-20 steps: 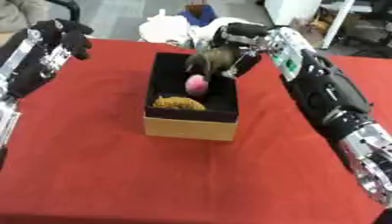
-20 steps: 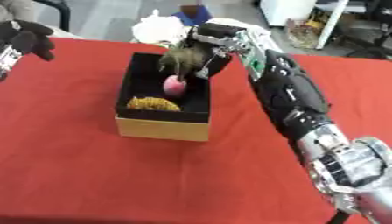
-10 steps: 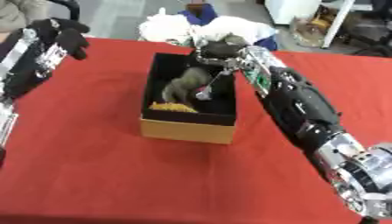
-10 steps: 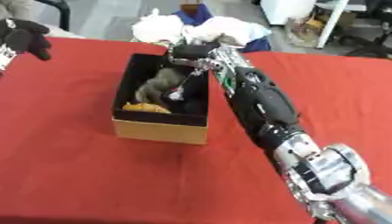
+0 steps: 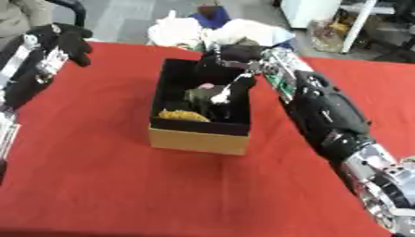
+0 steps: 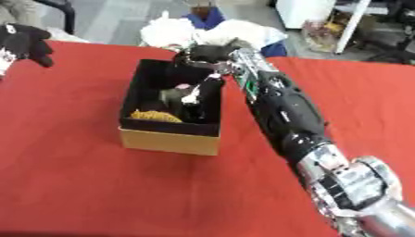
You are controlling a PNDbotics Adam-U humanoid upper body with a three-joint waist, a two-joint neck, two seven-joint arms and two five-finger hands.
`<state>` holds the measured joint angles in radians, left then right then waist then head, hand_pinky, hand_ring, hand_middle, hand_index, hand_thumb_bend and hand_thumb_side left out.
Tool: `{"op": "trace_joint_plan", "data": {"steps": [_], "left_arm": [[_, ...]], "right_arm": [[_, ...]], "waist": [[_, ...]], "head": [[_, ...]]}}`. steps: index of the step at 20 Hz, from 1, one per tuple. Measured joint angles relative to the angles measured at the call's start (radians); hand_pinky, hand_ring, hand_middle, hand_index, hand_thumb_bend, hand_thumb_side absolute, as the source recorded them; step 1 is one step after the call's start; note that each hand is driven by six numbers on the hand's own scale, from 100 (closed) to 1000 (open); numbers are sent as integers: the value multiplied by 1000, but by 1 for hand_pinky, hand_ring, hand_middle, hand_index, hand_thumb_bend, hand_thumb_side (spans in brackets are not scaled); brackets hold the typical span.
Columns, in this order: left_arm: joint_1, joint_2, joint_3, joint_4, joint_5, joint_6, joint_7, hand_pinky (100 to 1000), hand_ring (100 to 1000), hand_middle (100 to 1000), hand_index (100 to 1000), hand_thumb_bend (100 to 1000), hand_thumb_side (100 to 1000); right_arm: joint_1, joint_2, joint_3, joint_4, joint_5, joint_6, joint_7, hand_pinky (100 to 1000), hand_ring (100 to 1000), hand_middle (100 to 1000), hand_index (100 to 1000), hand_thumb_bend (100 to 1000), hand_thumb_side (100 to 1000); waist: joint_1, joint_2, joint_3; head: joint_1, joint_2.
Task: Pick up objects on the table and place them in the box.
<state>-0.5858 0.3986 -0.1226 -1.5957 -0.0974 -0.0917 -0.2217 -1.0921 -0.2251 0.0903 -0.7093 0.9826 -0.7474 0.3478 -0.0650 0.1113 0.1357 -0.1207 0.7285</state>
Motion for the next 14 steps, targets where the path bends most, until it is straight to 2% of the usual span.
{"op": "trace_joint_plan", "data": {"steps": [5,7,14], "left_arm": [[29,8,21,6,0,5,22,589,545,553,754,312,864],[43,13,30,9,0,8,33,589,545,553,753,310,872],[94,16,67,28,-1,18,80,593,551,556,753,308,889]], "right_arm": [[50,-87,7,-94,-167,11,-23,762,780,752,826,352,482],[85,-127,8,-139,-231,28,-38,760,777,748,825,315,448],[289,-253,-31,-320,-526,147,-156,736,751,715,811,163,380]], "waist": [[2,-4,-25],[6,-7,-36],[18,-10,-64]], "head": [[18,0],[25,0],[51,0]]}}
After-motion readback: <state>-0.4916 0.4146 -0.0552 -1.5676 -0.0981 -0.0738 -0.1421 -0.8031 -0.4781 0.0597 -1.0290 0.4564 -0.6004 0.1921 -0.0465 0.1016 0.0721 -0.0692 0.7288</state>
